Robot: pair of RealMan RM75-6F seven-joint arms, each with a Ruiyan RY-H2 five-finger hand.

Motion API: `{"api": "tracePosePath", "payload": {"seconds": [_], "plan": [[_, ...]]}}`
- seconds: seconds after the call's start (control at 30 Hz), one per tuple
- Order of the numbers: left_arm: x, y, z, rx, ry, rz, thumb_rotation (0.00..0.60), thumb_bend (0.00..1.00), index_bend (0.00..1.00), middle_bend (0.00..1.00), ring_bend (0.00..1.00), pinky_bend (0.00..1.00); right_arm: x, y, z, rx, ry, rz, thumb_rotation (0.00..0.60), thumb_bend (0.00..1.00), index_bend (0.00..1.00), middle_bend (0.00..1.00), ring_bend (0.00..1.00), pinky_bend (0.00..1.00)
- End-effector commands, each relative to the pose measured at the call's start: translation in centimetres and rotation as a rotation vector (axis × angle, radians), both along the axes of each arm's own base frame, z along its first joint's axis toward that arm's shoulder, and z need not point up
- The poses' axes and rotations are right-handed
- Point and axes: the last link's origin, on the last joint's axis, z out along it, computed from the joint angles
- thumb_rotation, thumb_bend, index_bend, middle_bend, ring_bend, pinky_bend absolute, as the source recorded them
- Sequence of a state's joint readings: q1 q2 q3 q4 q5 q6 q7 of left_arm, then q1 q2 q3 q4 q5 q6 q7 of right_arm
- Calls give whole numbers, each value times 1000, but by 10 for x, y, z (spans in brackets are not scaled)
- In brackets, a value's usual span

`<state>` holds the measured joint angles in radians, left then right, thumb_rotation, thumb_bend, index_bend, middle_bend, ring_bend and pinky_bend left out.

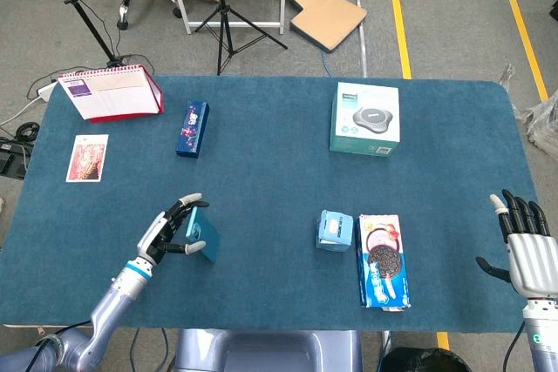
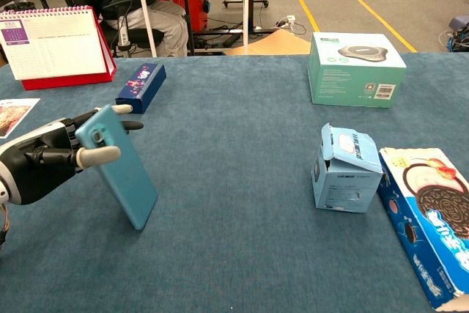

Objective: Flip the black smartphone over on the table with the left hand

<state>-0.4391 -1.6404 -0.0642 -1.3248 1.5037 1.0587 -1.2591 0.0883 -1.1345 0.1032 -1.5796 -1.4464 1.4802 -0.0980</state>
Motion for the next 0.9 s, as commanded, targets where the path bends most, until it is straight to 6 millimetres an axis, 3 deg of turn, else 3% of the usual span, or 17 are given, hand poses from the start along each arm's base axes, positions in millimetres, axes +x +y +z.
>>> {"api": "tracePosePath", "payload": {"seconds": [0.03,0.37,0.7,0.9], "plan": [[-4,-1,1,21,39,-19,600,0,116,168,0,0,0,0,0,-1,-2,0,600,0,0,0,0,0],[-16,0,32,198,237,-110,600,0,114,167,0,0,1,0,1,-3,-5,4,600,0,0,0,0,0],[-17,-1,96,483,760,-308,600,0,113,158,0,0,4,1,1,-2,-12,15,600,0,0,0,0,0],[-16,-12,131,601,1059,-323,600,0,98,146,0,0,6,2,3,-6,-22,23,600,0,0,0,0,0]]}}
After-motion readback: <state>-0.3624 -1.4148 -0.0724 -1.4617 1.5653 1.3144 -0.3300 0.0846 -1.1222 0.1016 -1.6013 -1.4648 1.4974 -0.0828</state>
